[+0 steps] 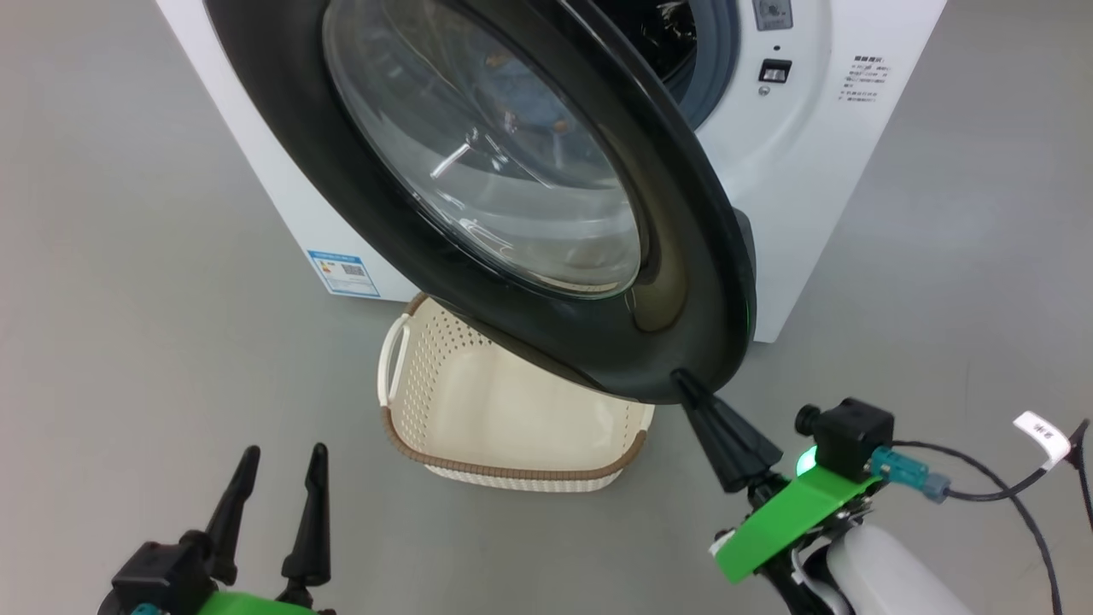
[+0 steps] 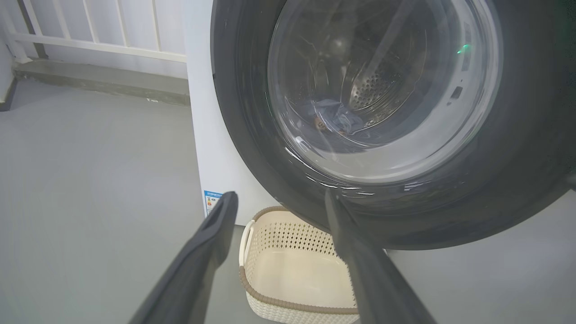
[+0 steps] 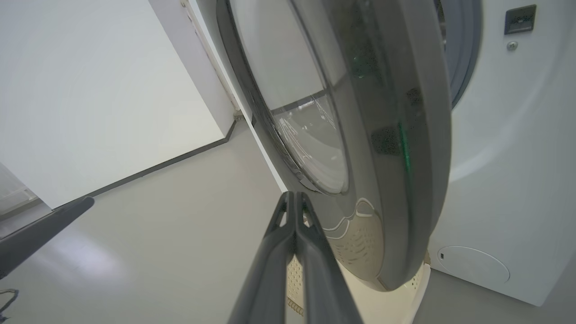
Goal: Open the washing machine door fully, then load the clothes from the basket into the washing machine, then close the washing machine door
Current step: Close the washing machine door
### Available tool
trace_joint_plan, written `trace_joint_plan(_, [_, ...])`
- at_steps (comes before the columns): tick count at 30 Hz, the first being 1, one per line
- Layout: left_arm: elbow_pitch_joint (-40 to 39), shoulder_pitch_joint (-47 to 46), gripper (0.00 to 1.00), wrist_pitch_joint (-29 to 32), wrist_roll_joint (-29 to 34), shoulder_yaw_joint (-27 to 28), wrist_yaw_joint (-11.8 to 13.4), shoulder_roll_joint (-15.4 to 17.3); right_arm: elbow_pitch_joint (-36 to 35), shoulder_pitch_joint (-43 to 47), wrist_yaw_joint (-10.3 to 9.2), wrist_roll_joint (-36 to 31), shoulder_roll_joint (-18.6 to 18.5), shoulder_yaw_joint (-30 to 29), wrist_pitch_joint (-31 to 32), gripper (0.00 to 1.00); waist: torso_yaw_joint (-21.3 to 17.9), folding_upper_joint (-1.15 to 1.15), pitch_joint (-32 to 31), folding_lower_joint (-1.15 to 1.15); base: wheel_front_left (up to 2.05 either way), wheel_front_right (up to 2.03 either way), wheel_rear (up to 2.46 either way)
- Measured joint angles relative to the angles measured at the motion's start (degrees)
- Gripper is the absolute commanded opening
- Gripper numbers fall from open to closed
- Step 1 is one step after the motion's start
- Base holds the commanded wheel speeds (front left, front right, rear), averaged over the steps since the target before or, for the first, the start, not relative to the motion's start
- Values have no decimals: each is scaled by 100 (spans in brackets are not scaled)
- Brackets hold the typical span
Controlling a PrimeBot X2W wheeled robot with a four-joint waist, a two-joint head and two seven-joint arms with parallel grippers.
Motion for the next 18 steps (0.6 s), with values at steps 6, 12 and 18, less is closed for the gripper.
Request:
trace_joint_plan(6, [-8,-93,100,0,0,-57,0,-25,89,-222,0,-8,60,-380,0,0,-26,0,148,0,0,0,0])
trace_joint_plan(12, [-20,-195,100,0,0,-98,0,-44,82,-299,1,-62,115,-749,0,0,-13,0,258,0,0,0,0])
trace_joint_plan(18, [-97,-296,100,0,1,-151,0,-91,80,-540,1,-101,108,-1161,0,0,20,0,431,0,0,0,0])
